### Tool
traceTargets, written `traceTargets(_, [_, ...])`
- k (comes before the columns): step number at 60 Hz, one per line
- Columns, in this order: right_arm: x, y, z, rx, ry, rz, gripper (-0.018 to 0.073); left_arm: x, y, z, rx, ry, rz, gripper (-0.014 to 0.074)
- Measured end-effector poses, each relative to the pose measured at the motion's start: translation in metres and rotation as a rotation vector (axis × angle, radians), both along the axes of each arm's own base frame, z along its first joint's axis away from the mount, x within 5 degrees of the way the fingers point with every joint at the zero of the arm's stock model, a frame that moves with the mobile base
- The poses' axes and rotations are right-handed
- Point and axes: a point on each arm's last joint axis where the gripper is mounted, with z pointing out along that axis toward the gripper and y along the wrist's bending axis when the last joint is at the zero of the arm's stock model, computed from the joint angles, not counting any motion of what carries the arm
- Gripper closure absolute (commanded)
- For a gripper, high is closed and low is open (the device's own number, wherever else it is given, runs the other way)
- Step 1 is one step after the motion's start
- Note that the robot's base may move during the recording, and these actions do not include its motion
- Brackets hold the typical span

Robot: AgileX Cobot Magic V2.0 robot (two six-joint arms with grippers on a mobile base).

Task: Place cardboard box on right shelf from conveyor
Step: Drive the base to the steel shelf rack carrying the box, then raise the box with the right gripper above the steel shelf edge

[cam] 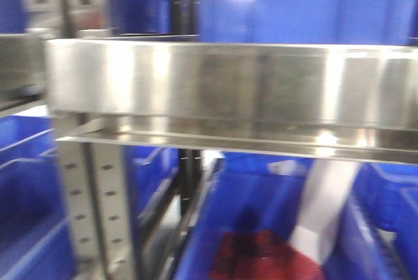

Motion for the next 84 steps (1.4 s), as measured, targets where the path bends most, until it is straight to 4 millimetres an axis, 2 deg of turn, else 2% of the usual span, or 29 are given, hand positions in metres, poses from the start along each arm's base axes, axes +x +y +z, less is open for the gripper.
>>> traceTargets(84, [0.0000, 0.0000, 0.0000, 0.000, 0.000, 0.000, 0.0401, 0.0000, 0.0000, 0.0000, 0.000, 0.000, 0.000, 0.0713])
